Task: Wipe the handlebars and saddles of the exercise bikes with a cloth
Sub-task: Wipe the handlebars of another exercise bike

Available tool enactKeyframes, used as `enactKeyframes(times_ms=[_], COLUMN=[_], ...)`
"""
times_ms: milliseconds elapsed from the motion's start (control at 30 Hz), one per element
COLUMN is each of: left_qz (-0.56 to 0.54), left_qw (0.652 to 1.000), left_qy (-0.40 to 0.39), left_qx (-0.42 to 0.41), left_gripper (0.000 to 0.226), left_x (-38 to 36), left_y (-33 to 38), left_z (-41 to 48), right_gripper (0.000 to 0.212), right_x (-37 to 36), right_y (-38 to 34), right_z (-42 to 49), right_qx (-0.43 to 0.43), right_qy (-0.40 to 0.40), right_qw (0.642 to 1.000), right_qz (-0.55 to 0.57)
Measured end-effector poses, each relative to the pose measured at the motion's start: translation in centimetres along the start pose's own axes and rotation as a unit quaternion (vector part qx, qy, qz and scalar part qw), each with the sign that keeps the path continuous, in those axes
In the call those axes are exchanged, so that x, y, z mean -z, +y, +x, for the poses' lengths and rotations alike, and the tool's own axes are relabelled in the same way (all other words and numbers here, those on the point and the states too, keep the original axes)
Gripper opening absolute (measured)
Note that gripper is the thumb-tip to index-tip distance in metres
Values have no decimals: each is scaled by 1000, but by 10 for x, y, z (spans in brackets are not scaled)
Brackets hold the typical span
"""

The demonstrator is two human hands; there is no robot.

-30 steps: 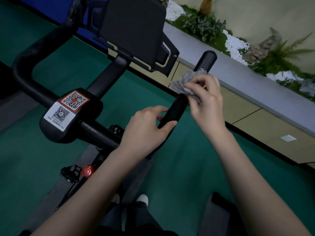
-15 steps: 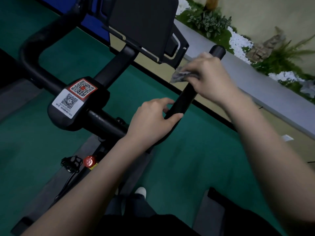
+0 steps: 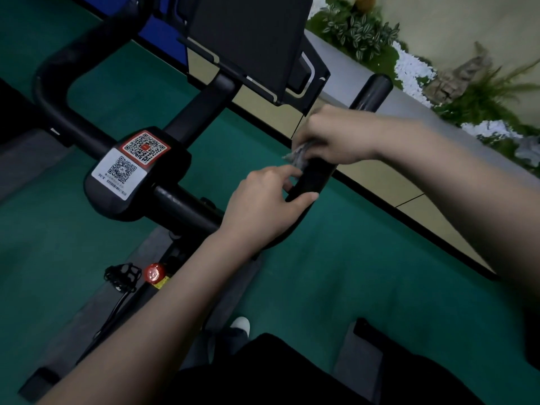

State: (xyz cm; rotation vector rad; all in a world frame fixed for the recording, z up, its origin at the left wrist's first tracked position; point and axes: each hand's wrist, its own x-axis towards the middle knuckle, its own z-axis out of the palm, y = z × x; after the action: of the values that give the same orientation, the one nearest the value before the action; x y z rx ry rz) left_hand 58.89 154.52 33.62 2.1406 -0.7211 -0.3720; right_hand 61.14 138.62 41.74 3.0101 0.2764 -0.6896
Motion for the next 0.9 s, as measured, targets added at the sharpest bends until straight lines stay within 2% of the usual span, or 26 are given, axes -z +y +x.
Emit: enactKeyframes(times_ms=[133, 300, 467, 567, 667, 833, 900], left_qz=[-1, 0, -13, -24, -32, -57, -65], left_qw=[1000, 1000, 1000, 999, 999, 998, 998], left_qy=[1, -19, -27, -33, -36, -25, -22], left_qx=[-2, -2, -10, -24, -23, -15, -12], left_gripper=[41, 44, 52, 57, 57, 48, 46], left_x=[0, 1, 0, -2, -7, -11, -11], left_y=[-1, -2, 3, 8, 14, 18, 17], left_z=[1, 3, 7, 16, 24, 30, 29], right_gripper=[15, 30, 29, 24, 20, 16, 17], right_x=[4, 9, 0, -6, -20, -56, -61], right_y=[-3, 8, 11, 27, 31, 24, 30], right_z=[0, 3, -6, -15, -26, -34, -32], right_qx=[17, -34, -2, 6, -22, 0, -27], right_qy=[-40, 3, 37, 155, 301, 412, 478], right_qw=[999, 998, 998, 984, 951, 910, 877], right_qz=[8, -61, -59, -87, -66, -37, -26])
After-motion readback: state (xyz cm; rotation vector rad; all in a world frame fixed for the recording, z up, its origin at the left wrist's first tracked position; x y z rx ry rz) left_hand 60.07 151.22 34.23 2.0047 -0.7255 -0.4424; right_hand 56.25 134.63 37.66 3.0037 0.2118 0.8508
